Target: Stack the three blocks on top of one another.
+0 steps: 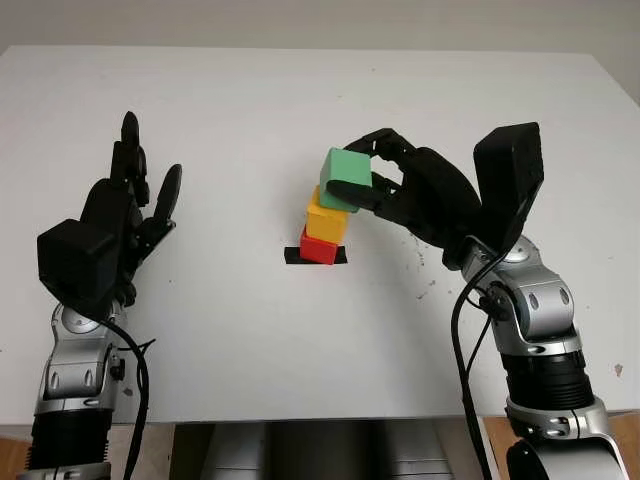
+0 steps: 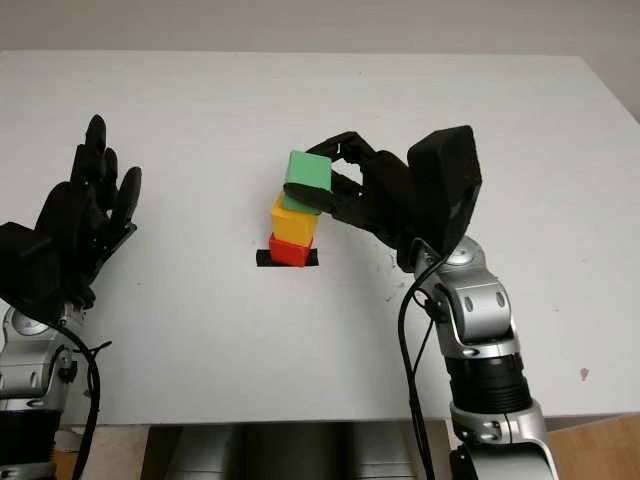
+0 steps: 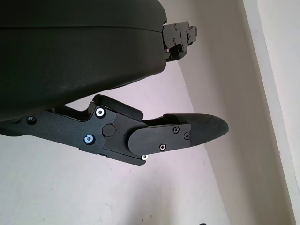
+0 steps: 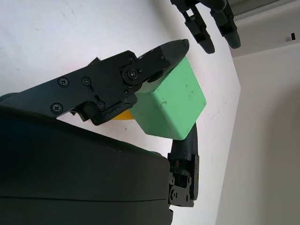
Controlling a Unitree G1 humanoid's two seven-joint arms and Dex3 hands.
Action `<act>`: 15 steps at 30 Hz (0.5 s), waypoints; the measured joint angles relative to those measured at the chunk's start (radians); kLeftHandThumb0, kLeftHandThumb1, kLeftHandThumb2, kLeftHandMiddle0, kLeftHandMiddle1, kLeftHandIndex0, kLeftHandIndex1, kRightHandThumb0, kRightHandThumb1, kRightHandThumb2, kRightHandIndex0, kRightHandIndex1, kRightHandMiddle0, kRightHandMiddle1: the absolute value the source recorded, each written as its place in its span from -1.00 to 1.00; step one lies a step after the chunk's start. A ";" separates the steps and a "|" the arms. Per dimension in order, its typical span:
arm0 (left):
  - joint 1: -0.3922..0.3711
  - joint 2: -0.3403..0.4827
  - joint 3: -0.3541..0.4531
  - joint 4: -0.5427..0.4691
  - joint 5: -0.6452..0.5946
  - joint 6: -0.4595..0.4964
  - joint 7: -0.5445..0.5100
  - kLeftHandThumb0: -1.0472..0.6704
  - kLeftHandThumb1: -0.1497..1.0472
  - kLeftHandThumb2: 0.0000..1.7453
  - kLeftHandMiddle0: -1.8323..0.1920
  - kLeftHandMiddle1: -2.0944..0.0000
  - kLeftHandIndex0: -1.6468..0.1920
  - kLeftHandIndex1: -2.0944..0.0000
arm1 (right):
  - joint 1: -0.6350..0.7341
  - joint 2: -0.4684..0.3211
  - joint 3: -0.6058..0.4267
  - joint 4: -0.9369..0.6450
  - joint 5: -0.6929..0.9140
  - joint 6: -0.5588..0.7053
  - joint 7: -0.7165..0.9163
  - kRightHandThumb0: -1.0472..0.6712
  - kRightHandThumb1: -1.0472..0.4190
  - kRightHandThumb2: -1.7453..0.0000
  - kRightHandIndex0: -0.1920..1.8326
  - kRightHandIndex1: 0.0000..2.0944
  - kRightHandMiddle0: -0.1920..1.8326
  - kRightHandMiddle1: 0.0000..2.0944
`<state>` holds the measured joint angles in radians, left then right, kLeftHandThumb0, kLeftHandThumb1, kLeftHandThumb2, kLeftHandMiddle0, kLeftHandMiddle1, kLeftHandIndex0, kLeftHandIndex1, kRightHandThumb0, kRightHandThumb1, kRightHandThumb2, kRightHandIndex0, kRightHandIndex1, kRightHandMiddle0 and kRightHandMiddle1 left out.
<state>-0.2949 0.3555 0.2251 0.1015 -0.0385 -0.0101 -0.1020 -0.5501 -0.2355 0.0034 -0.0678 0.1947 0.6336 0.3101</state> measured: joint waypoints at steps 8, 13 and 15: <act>0.000 -0.020 -0.001 -0.001 0.000 0.001 0.010 -0.61 1.00 -0.46 0.96 0.95 0.95 0.94 | 0.000 -0.002 -0.009 -0.003 0.012 0.018 0.005 -0.37 -0.91 0.94 -0.55 -0.94 -0.63 0.69; 0.006 -0.021 -0.006 -0.006 0.001 0.003 0.009 -0.61 1.00 -0.44 0.97 0.95 0.96 0.95 | 0.003 -0.002 -0.014 -0.004 0.013 0.017 0.006 -0.36 -0.92 0.94 -0.55 -0.94 -0.62 0.69; 0.008 -0.021 -0.006 -0.006 0.001 0.003 0.009 -0.60 1.00 -0.44 0.97 0.95 0.96 0.95 | 0.004 -0.002 -0.015 -0.004 0.013 0.017 0.005 -0.36 -0.92 0.94 -0.55 -0.93 -0.61 0.69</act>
<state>-0.2865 0.3344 0.2188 0.0957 -0.0371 -0.0071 -0.0929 -0.5464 -0.2374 -0.0116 -0.0714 0.2080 0.6504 0.3151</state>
